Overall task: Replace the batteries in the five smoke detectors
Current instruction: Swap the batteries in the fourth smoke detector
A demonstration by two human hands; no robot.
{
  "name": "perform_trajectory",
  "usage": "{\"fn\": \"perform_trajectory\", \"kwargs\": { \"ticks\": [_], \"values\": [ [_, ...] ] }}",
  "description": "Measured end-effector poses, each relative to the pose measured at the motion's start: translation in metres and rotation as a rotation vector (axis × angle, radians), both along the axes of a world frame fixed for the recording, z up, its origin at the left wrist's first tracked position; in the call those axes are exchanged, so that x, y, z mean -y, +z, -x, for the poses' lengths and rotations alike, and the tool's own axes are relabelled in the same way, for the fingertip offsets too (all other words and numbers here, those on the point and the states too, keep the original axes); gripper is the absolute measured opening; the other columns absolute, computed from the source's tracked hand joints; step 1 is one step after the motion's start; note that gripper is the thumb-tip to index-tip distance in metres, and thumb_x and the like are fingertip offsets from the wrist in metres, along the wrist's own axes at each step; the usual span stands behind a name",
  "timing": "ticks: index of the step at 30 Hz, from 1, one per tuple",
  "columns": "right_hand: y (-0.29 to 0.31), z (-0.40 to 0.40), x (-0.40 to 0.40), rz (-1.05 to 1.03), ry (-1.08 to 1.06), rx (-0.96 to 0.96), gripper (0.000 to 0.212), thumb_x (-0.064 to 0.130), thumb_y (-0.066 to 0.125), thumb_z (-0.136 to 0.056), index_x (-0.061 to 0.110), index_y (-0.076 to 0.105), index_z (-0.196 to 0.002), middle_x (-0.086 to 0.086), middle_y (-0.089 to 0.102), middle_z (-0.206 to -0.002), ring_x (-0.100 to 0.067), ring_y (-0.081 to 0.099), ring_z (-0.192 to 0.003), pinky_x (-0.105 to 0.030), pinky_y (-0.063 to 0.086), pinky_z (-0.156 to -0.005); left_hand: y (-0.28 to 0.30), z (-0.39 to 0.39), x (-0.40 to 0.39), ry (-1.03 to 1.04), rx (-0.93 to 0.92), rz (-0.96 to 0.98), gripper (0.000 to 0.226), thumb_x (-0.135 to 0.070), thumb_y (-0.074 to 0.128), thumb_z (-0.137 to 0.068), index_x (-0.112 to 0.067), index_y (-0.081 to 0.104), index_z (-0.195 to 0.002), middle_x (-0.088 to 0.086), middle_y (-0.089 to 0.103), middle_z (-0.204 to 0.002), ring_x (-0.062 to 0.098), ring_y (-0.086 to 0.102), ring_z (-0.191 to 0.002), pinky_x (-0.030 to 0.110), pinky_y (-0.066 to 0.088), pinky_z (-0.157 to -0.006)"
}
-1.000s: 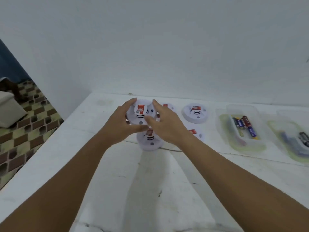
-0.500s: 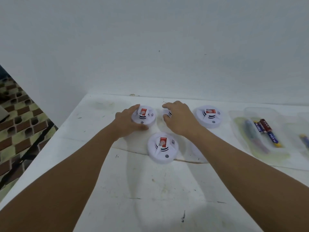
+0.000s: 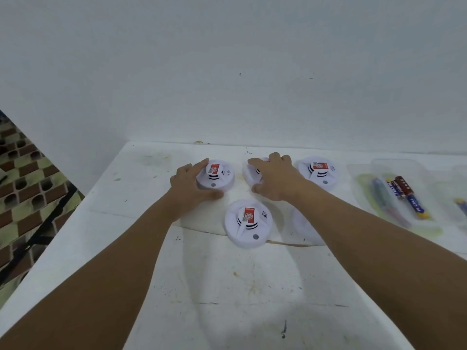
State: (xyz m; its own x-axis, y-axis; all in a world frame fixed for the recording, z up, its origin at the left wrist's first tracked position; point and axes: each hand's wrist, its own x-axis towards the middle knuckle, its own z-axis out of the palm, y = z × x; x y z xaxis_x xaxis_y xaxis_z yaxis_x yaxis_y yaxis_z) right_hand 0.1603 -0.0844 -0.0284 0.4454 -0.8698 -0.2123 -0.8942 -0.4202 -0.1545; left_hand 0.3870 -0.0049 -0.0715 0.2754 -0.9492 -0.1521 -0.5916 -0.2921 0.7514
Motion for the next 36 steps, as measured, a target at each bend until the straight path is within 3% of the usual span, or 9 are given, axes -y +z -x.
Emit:
{"fn": "perform_trajectory", "kwargs": {
  "ticks": [3,7,11,18,22,25,28,33,36],
  "values": [
    [0.001,-0.001,-0.003,0.007,-0.009,0.019,0.068,0.042,0.067,-0.091,0.03,0.038,-0.151,-0.013,0.041,-0.136,-0.039,0.036,-0.123,-0.045,0.043,-0.102,-0.002,-0.001,0.002,0.011,-0.013,-0.004,0.106,-0.048,0.093,-0.07,-0.051,0.032,-0.156,-0.004,0.027,-0.161,0.022,0.015,-0.152,0.046,0.023,-0.121],
    [0.004,0.001,-0.009,0.097,-0.009,0.082,0.06,0.042,0.067,-0.087,0.023,0.048,-0.141,-0.006,0.044,-0.113,-0.032,0.044,-0.103,-0.037,0.043,-0.082,-0.002,-0.005,0.004,0.003,-0.023,-0.021,0.117,-0.056,0.095,-0.06,-0.047,0.032,-0.157,-0.006,0.031,-0.16,0.023,0.022,-0.15,0.049,0.026,-0.123],
    [0.006,0.004,-0.011,0.195,-0.027,0.164,0.051,0.037,0.061,-0.091,0.018,0.053,-0.138,-0.01,0.048,-0.126,-0.033,0.055,-0.103,-0.035,0.043,-0.075,-0.006,-0.008,-0.004,0.072,-0.079,0.07,0.124,-0.077,0.088,-0.047,-0.048,0.033,-0.154,-0.005,0.024,-0.158,0.025,0.034,-0.146,0.053,0.038,-0.118],
    [0.002,0.008,-0.014,0.217,-0.094,0.328,0.048,0.041,0.059,-0.096,0.021,0.061,-0.139,-0.01,0.045,-0.132,-0.034,0.047,-0.116,-0.036,0.045,-0.089,0.022,0.022,-0.028,0.159,-0.043,0.472,0.082,-0.055,0.074,-0.078,-0.04,0.039,-0.15,-0.003,0.024,-0.149,0.028,0.029,-0.143,0.04,0.036,-0.114],
    [0.021,0.007,-0.027,0.173,-0.178,0.685,0.035,0.045,0.062,-0.094,0.028,0.071,-0.123,-0.002,0.058,-0.108,-0.027,0.056,-0.106,-0.031,0.043,-0.079,0.042,0.045,-0.029,0.048,0.009,0.481,0.045,-0.038,0.063,-0.095,-0.034,0.055,-0.14,-0.006,0.05,-0.133,0.021,0.045,-0.125,0.047,0.042,-0.111],
    [0.044,0.014,-0.047,0.094,-0.273,0.993,0.028,0.048,0.056,-0.096,0.024,0.069,-0.102,0.002,0.068,-0.09,-0.018,0.062,-0.088,-0.029,0.045,-0.068,0.056,0.065,-0.03,0.045,-0.208,0.397,0.034,-0.037,0.056,-0.105,-0.032,0.057,-0.139,-0.006,0.058,-0.128,0.003,0.056,-0.11,0.031,0.05,-0.098],
    [0.052,0.03,-0.07,-0.091,-0.347,1.224,0.023,0.042,0.05,-0.1,0.025,0.066,-0.1,0.012,0.067,-0.09,-0.009,0.06,-0.082,-0.026,0.047,-0.072,0.067,0.089,-0.038,0.024,-0.318,0.305,0.031,-0.043,0.047,-0.108,-0.028,0.061,-0.131,-0.013,0.062,-0.119,0.001,0.059,-0.103,0.016,0.042,-0.083],
    [0.034,0.055,-0.099,-0.374,-0.394,1.405,0.046,0.062,0.044,-0.093,0.028,0.068,-0.112,0.01,0.075,-0.111,-0.02,0.071,-0.109,-0.05,0.057,-0.1,0.075,0.14,-0.063,0.02,-0.547,0.246,0.035,-0.05,0.05,-0.105,-0.018,0.06,-0.107,-0.004,0.068,-0.096,0.017,0.065,-0.085,0.038,0.055,-0.079],
    [0.029,0.078,-0.113,-0.471,-0.391,1.468,0.06,0.065,0.043,-0.086,0.024,0.066,-0.124,-0.002,0.073,-0.124,-0.022,0.07,-0.116,-0.057,0.057,-0.101,0.072,0.167,-0.081,0.065,-0.637,0.282,0.035,-0.052,0.054,-0.103,-0.017,0.056,-0.105,-0.002,0.072,-0.102,0.021,0.068,-0.091,0.036,0.054,-0.082]
  ]
}}
